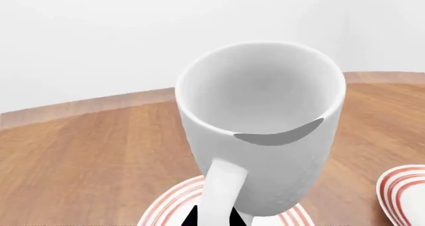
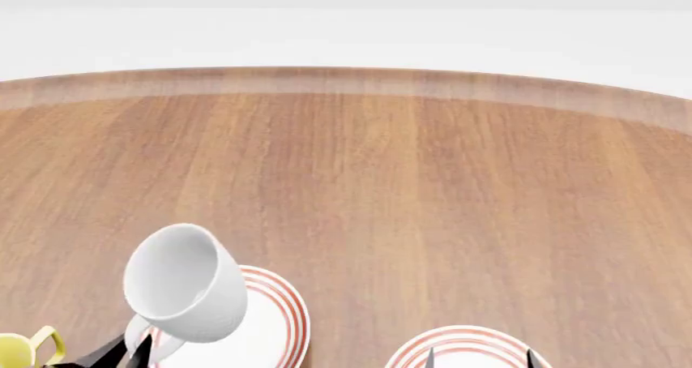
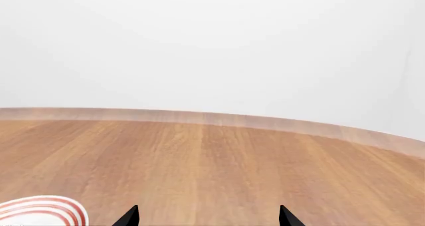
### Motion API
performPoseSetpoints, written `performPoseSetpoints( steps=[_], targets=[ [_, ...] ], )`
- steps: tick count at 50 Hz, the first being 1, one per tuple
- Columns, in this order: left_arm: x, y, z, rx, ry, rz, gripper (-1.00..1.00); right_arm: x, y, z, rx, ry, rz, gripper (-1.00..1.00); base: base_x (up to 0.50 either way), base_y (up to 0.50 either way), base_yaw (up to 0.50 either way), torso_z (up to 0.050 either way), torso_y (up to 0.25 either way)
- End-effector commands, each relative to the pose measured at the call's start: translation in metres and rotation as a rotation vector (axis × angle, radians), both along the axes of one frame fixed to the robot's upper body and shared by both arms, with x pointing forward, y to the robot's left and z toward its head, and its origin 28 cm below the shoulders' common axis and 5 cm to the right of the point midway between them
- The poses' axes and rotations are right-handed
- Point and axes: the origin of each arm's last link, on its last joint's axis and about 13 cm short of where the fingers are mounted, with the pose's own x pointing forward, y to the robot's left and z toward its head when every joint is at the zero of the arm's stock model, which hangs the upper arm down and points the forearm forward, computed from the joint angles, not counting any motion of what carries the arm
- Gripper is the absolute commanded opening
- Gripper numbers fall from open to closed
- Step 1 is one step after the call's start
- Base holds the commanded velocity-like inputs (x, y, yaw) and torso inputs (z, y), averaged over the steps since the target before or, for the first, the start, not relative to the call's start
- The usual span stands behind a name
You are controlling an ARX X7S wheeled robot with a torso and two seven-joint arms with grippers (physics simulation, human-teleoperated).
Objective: Put the white mug on the left plate.
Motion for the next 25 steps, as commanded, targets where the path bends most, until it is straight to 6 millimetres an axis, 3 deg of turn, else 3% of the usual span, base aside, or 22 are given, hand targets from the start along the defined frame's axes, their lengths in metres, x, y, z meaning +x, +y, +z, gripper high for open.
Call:
performPoseSetpoints(
  steps=[1, 25],
  targets=[
    [0.010, 0.001, 0.001, 0.000, 0.017, -0.003, -1.00, 0.001, 0.001, -0.001, -0.002, 0.003, 0.003, 1.00, 0.00, 0.00, 0.00, 0.000, 0.000],
    [0.029, 0.006, -0.018, 0.046, 0.094, 0.038, -1.00, 0.000, 0.000, 0.000, 0.000, -0.005, -0.001, 1.00, 0.00, 0.00, 0.00, 0.000, 0.000]
  ],
)
